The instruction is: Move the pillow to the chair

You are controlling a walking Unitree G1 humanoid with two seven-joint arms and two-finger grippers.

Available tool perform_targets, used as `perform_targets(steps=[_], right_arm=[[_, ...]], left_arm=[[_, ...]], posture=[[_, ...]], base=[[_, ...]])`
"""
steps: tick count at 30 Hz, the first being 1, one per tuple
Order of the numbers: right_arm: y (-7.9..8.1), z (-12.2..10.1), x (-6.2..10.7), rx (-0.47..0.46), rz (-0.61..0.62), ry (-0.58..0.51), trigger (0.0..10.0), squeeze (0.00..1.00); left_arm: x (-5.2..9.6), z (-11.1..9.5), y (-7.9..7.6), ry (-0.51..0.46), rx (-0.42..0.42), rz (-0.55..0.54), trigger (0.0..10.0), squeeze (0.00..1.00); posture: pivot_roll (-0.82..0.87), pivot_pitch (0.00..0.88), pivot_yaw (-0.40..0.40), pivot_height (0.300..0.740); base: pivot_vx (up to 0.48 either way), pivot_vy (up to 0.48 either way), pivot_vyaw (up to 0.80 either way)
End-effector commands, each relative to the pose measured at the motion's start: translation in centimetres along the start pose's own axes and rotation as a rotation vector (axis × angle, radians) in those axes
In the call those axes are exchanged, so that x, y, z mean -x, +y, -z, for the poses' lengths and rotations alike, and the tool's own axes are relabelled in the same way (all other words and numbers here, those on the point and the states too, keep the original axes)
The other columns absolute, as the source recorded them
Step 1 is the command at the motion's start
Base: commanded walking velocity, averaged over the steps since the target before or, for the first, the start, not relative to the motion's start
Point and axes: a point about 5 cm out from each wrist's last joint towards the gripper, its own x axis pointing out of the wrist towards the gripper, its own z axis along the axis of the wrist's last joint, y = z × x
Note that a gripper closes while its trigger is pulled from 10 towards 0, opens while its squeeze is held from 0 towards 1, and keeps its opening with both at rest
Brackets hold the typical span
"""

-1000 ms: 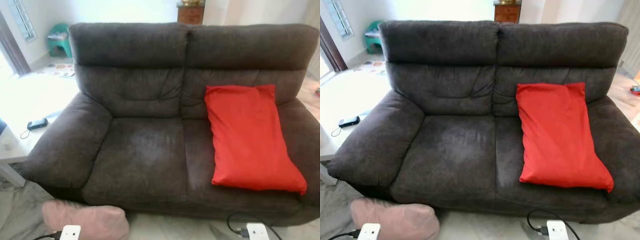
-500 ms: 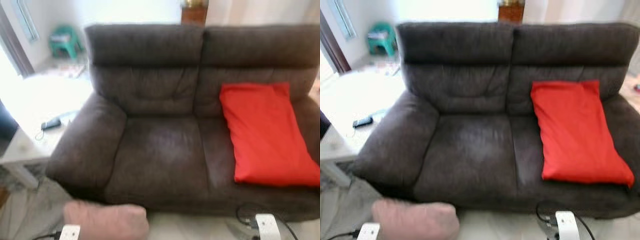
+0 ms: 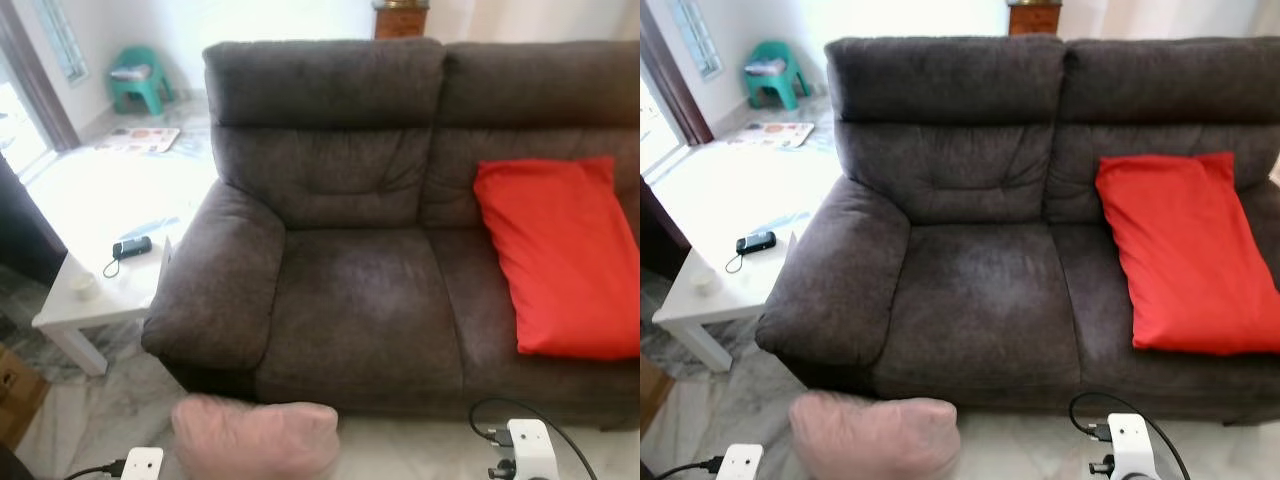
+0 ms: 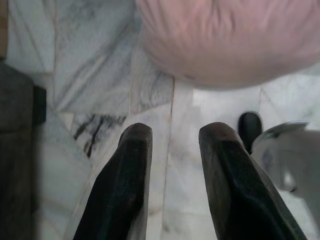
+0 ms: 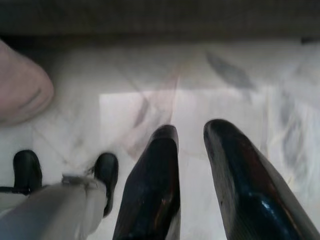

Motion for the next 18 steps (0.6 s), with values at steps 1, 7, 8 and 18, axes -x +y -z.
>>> perform_targets(steps=[1,7,8,18], right_arm=[[0.34,-0.56,-0.10,-0.013,-0.013,-0.016,10.0,0.00],[0.35,-0.56,-0.09,-0.011,-0.015,-0.017,10.0,0.00],[0.35,-0.55,-0.09,-0.011,-0.015,-0.017,10.0,0.00],[0.43,-0.48,-0.10,-0.013,-0.017,-0.014,10.0,0.00]], left_arm=[[0.06,0.12,0.45,0.007,0.001,-0.012,10.0,0.00],[0.06,0.11,0.49,0.006,0.003,-0.013,10.0,0.00],[0.06,0.10,0.50,0.006,0.002,-0.012,10.0,0.00],[0.06,0.05,0.59,0.006,0.000,-0.012,10.0,0.00]], posture=[[0.03,0.011,0.025,0.740],[0.03,0.014,0.025,0.740],[0.03,0.014,0.025,0.740],[0.03,0.023,0.028,0.740]], base=[[0.000,0.364,0.00],[0.000,0.364,0.00],[0.000,0.364,0.00],[0.000,0.364,0.00]])
